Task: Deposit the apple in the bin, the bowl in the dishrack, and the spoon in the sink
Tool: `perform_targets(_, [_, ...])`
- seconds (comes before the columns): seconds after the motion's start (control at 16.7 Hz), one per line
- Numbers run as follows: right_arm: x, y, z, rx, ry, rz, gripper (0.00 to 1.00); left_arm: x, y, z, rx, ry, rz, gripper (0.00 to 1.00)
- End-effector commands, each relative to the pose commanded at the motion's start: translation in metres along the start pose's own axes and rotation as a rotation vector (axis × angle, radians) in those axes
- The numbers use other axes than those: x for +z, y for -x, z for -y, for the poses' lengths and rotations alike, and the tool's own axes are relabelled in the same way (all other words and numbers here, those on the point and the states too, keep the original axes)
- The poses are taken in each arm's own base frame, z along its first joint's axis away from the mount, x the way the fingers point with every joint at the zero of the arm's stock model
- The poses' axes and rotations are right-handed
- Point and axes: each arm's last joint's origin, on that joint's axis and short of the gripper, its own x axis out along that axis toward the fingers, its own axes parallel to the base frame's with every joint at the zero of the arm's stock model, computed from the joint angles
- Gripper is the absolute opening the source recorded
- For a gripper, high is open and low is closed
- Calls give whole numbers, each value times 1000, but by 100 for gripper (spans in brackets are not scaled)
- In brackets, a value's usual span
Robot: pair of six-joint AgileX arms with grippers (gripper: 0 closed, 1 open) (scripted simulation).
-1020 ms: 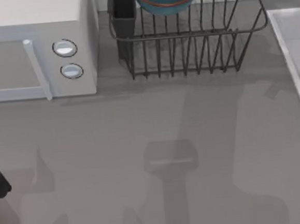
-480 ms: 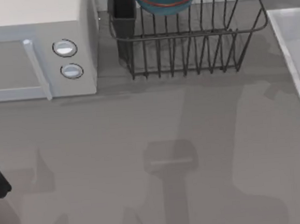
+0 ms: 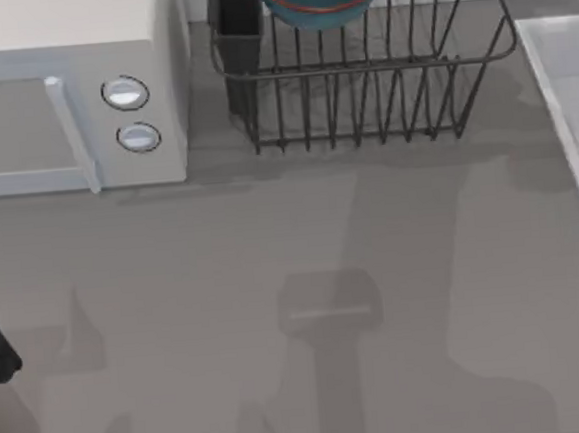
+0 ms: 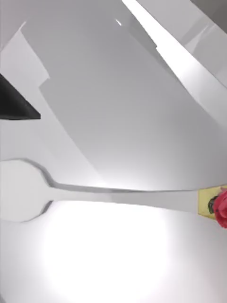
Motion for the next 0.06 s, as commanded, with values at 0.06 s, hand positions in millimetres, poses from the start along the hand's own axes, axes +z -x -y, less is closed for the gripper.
perform_targets(0.06, [0,0,0,0,0,0,100,0,0,0,0,0,0,100])
